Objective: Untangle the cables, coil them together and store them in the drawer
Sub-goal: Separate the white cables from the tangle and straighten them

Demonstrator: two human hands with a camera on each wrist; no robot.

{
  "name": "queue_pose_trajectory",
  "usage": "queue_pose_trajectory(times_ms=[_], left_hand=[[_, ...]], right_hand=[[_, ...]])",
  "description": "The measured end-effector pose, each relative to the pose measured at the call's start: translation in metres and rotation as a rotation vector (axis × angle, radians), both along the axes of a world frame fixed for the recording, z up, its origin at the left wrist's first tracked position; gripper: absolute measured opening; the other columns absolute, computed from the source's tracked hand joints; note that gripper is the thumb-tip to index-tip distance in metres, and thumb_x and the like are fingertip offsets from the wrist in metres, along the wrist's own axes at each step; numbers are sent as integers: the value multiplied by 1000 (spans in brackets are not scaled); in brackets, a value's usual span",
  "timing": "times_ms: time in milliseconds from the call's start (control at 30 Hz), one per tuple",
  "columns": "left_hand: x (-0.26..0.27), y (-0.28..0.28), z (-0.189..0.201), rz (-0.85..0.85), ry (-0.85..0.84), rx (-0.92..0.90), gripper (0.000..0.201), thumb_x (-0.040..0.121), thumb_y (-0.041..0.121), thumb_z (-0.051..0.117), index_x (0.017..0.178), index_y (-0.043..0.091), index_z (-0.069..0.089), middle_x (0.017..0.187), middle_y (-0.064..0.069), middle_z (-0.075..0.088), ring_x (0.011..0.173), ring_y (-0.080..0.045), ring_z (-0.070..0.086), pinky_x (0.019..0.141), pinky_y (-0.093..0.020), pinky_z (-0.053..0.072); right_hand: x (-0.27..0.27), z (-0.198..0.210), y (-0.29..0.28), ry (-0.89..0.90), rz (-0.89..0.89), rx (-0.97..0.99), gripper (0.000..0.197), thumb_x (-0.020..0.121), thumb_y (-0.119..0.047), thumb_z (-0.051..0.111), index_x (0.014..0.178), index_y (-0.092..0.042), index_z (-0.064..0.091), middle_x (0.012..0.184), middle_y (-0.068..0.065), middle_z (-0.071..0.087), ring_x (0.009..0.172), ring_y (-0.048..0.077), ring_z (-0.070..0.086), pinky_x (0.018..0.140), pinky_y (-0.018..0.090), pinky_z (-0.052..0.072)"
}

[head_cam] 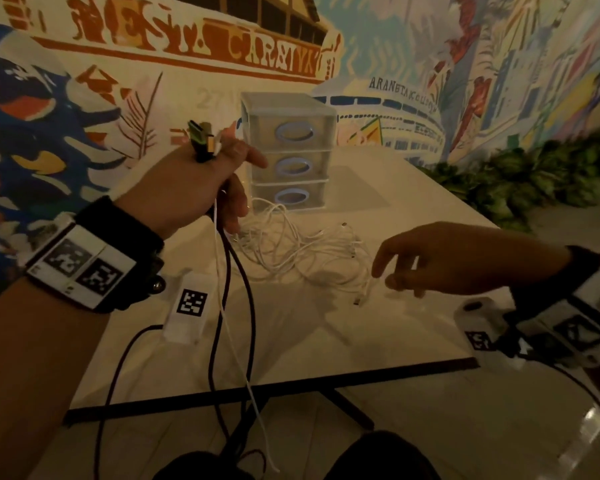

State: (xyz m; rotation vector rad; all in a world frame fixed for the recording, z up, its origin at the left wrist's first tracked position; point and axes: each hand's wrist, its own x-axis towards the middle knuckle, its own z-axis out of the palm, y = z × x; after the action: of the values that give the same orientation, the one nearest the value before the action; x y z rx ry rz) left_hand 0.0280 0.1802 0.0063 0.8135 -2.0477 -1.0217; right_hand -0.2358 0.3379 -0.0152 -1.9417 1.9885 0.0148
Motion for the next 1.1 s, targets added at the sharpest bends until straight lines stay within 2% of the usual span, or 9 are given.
queue_pose_trajectory(times_ms=[100, 200, 400, 533, 667, 767, 867, 967, 1100], left_hand=[[-11, -6, -1, -28, -35, -66, 30, 107, 31, 37, 108, 27, 67, 60, -8, 63, 52, -27, 63, 46, -19, 47], [-20, -13, -6, -74, -31, -76, 31, 107, 29, 36, 108, 28, 68, 54, -5, 54, 44, -25, 56, 46, -30, 48], [-15, -31, -18, 8, 11, -58, 31, 107, 27, 37, 104, 26, 68, 55, -11, 53, 42, -28, 54, 42, -28, 45], [-5, -45, -23, 144, -28, -88, 36, 104, 19, 34, 97, 25, 68, 55, -7, 59, 46, -22, 57, 48, -32, 46], [3, -49, -25, 244, -168, -176, 36, 104, 27, 35, 87, 28, 66, 62, -10, 61, 55, -18, 55, 57, -36, 43], [7, -50, -25, 273, -287, -172, 39, 104, 28, 35, 84, 28, 68, 71, -16, 63, 63, -31, 56, 62, -43, 46], [9, -51, -27, 304, -346, -170, 38, 103, 26, 35, 88, 26, 70, 58, 1, 52, 53, -17, 48, 52, -32, 32], [10, -51, -28, 339, -362, -194, 40, 104, 27, 34, 90, 25, 71, 57, 8, 46, 53, -10, 45, 50, -29, 28], [11, -53, -30, 369, -359, -241, 39, 103, 27, 36, 88, 27, 72, 56, 9, 43, 51, -9, 43, 49, -25, 25]], right_hand=[[3, -6, -17, 24, -14, 78, 22, 101, -53, 48, 112, -41, 63, 89, -16, 75, 70, -1, 71, 81, 26, 53], [8, -14, -33, 137, 9, 81, 35, 96, -66, 47, 104, -37, 65, 81, -12, 76, 66, 2, 71, 70, 23, 48], [-2, -7, -60, 400, 71, 55, 46, 94, -67, 50, 101, -28, 72, 86, -7, 75, 86, 11, 65, 75, 27, 47], [2, 23, -89, 253, 52, -88, 31, 96, -61, 52, 99, -35, 68, 79, -14, 74, 68, -1, 68, 73, 23, 49], [35, 43, -130, 125, 127, -247, 30, 101, -54, 46, 119, -37, 62, 96, -20, 63, 79, -3, 61, 78, 28, 44], [61, 39, -167, 126, 202, -197, 31, 106, -47, 40, 121, -28, 61, 108, -14, 60, 90, 8, 55, 86, 27, 38], [77, 23, -199, 154, 199, -137, 48, 103, -56, 40, 100, -20, 71, 95, -6, 73, 83, 12, 66, 87, 33, 50], [83, 10, -218, 252, 192, -34, 60, 90, -78, 41, 86, -32, 78, 83, -11, 74, 79, 8, 68, 89, 36, 54], [85, -4, -228, 291, 208, 56, 47, 88, -70, 58, 97, -27, 77, 94, -7, 71, 93, 16, 65, 83, 32, 53]])
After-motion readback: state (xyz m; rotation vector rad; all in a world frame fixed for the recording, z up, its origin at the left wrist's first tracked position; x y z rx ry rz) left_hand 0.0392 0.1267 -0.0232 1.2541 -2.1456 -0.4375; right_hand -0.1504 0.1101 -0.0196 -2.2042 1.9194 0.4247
